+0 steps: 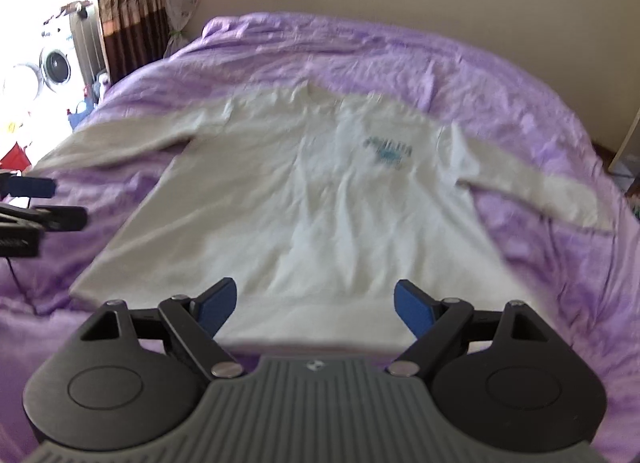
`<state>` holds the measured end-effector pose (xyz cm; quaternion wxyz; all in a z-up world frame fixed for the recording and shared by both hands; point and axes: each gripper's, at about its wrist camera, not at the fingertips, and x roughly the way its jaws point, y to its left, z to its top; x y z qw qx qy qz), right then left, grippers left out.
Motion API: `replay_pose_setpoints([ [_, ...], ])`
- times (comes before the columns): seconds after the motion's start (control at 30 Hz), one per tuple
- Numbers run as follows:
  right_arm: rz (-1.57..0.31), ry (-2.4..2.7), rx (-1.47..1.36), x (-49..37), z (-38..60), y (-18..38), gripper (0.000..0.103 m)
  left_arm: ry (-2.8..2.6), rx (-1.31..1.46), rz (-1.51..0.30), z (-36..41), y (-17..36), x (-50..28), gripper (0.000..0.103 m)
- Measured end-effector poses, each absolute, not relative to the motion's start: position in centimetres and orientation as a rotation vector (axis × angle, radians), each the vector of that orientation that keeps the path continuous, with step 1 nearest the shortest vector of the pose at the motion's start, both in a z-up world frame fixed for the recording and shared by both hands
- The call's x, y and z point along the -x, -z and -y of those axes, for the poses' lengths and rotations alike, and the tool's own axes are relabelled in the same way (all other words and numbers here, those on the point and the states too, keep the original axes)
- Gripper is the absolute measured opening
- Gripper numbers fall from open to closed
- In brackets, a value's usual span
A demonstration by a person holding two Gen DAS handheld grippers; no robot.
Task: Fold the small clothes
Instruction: 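Grasp the sweatshirt sleeve cuff with the left gripper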
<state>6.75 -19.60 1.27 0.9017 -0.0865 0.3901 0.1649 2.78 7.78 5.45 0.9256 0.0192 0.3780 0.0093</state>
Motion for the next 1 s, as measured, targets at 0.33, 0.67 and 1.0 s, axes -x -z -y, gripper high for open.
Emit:
replay_pose_setpoints([
  [0.33,-0.664,-0.402,0.198,-14.8,20.5,-5.1,0.082,-0.312,0.167,-0.742,-22.7,-9.7,-5.7,0.077],
  [0.67,-0.612,-0.439,0.101,-23.1,19.5,-1.5,0.082,-0.610,0.535,-0.837,-38.7,-2.9,-4.9,0.077],
  [1.0,-0.779,-0.417,-0.018,-29.3,18.0,4.5,0.040,-0.612,1.038,-0.795,-45.9,7.7,-1.2,0.074],
])
